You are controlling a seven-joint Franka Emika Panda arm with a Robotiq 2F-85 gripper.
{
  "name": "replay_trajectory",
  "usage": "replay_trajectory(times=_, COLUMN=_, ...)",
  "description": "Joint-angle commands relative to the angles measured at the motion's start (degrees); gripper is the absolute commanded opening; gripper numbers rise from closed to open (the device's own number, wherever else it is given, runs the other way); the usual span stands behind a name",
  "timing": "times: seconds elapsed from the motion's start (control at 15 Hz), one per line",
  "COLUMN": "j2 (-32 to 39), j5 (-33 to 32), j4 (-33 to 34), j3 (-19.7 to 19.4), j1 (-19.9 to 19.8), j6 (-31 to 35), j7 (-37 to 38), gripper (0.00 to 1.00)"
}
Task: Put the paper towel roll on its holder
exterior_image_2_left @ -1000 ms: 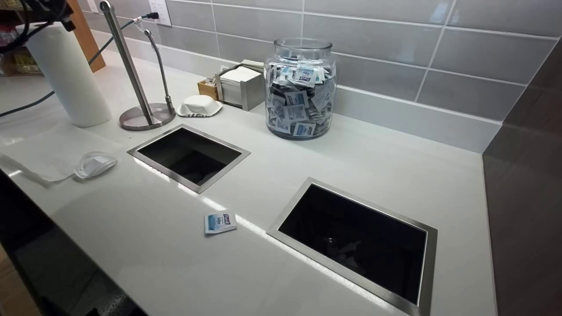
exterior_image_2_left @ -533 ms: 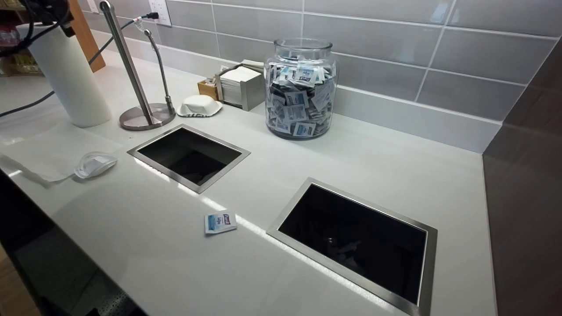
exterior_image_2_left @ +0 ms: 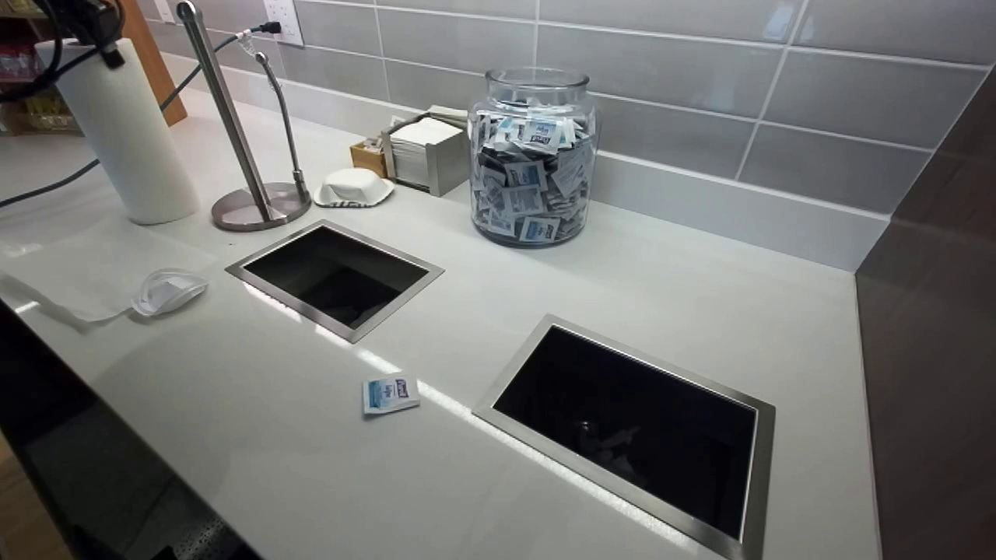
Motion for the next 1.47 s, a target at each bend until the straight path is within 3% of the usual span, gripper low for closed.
replay_trajectory(times=0.0, j2=-1.16, j5=1.37, j4=1.6, j3=-0.1, j1=-0.02, j6=-3.67, j7=-1.73, gripper=0.07)
replay_trajectory(times=0.4, j2=-5.73, j5=0.62, j4=6.47, j3=-0.34, j1=-0.53, j6=-11.71, j7=-1.25, gripper=0.07)
replay_trajectory(times=0.8, j2=-10.52, j5=-4.78, j4=14.22, j3=1.0, j1=-2.71, j6=-18.21, j7=1.52, gripper=0.07)
replay_trajectory(times=1.4, j2=-12.23, j5=-10.83, j4=26.51, j3=3.06, j1=-5.43, j6=-22.28, j7=6.08, gripper=0.07)
